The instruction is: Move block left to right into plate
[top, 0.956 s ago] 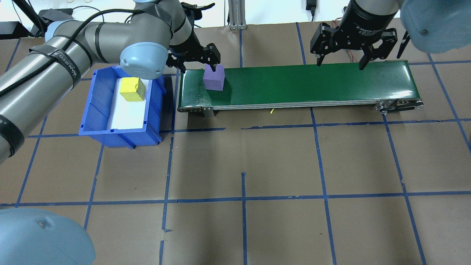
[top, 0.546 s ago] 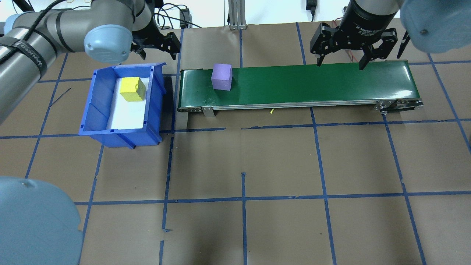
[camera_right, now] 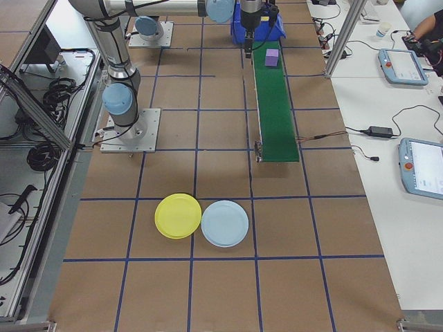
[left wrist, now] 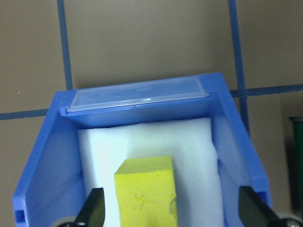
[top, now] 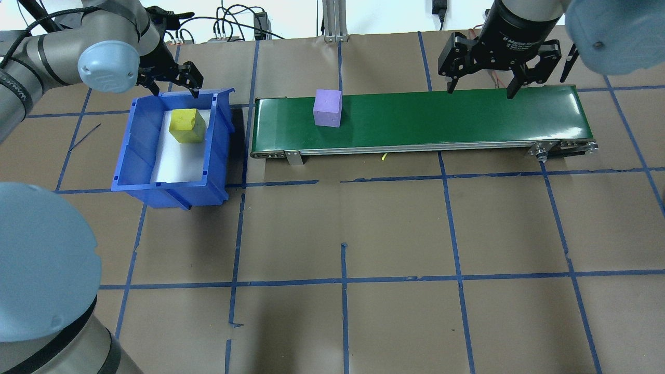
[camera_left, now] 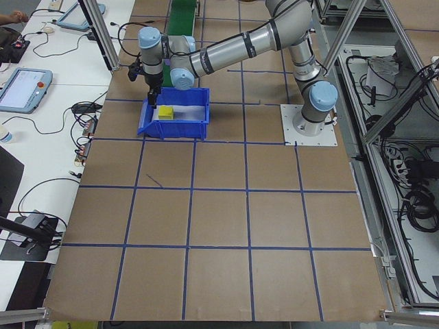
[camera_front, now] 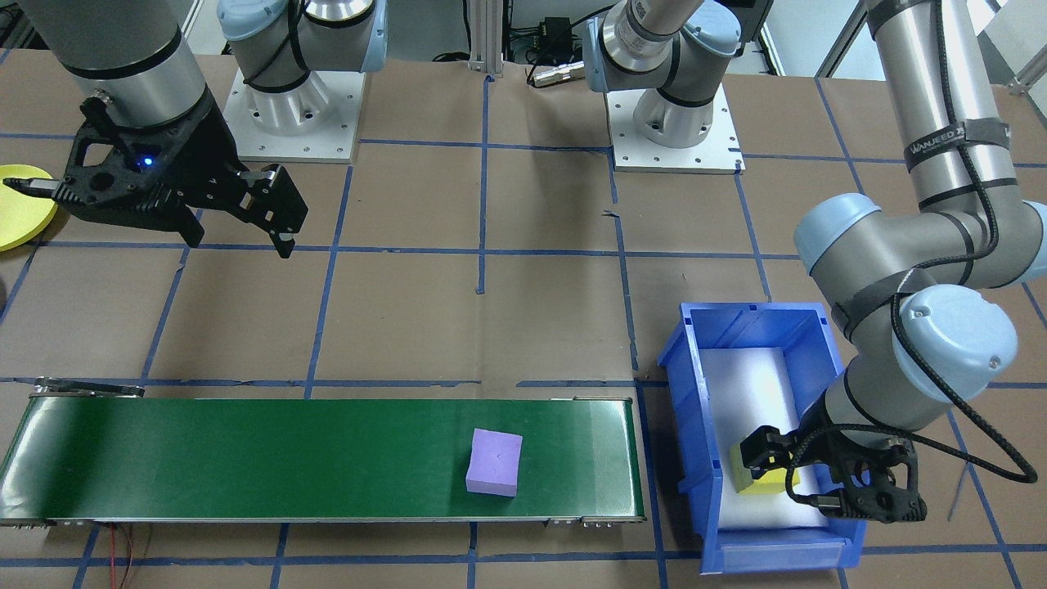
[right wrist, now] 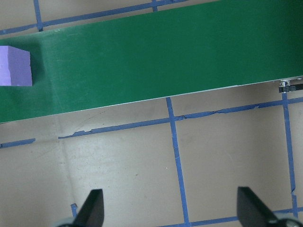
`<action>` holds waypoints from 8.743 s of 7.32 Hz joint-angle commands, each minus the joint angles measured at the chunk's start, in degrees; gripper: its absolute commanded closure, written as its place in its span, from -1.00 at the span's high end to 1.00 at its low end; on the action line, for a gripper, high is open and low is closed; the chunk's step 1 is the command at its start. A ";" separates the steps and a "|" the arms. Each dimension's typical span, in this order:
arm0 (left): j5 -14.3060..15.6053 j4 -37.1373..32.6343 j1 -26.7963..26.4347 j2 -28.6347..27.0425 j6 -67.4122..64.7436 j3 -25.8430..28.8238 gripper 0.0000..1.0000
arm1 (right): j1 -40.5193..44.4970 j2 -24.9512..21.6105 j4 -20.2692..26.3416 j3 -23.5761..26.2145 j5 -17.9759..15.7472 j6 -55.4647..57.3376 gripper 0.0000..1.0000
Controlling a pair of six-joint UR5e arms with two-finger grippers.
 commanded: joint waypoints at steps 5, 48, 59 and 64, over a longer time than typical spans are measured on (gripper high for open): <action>-0.63 4.05 0.74 -3.24 -0.72 -3.64 0.17 | -0.09 0.00 0.00 0.00 0.00 0.00 1.00; 0.69 -31.72 -8.66 33.33 -12.93 -4.86 1.00 | -27.63 26.11 -21.65 -2.45 3.25 -22.01 -0.40; 0.69 -31.63 -8.66 33.33 -13.54 -4.86 1.00 | -61.96 26.81 -26.98 5.28 4.93 -69.87 1.00; 0.69 -31.63 -8.66 33.33 -13.45 -4.94 1.00 | -51.90 17.35 -20.25 3.18 5.71 -61.65 1.00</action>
